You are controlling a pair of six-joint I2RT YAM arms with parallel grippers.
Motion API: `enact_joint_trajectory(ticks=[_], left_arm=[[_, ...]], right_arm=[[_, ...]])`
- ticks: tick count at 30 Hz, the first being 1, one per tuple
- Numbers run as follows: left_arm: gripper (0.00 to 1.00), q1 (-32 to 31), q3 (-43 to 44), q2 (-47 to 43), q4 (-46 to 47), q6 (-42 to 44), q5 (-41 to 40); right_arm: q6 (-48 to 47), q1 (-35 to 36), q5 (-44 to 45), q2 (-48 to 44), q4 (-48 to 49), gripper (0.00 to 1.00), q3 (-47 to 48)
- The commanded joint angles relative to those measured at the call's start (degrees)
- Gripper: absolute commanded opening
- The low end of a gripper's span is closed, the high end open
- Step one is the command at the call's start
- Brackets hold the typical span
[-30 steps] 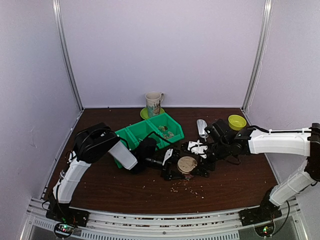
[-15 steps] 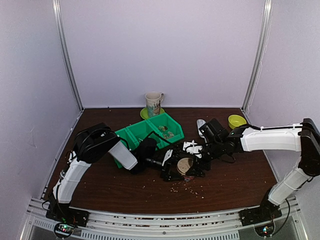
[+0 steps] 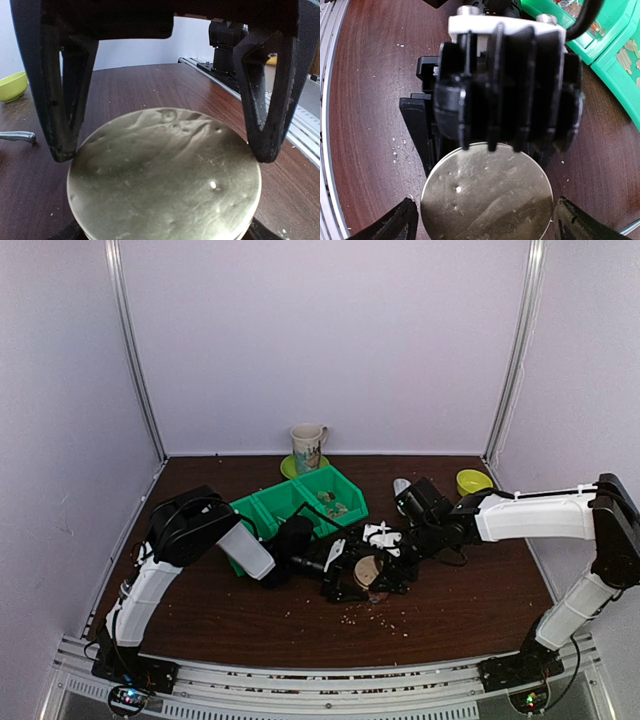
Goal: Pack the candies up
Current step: Screw the box lid onto the packing box.
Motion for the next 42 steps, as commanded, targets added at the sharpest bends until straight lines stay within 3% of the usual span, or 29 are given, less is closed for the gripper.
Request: enact_joint_trajectory(ticks=[1, 21, 42], left_arm=[[0.69, -0.1, 0.4, 1.8, -2.2, -0.6, 0.6], [0.68, -0.1, 0.5, 1.8, -2.4, -0.7, -0.8], [0.67, -0.1, 0.7, 1.5, -4.9, 0.3, -8.9]], right_arm=[[0.9, 0.5, -0.8, 0.9, -0.2, 0.94, 1.9], [2.5, 0.9, 0.7, 1.3, -1.7, 0.87, 2.3], [10.6, 2.0, 8.7, -1.6, 1.5, 0.85, 0.4]])
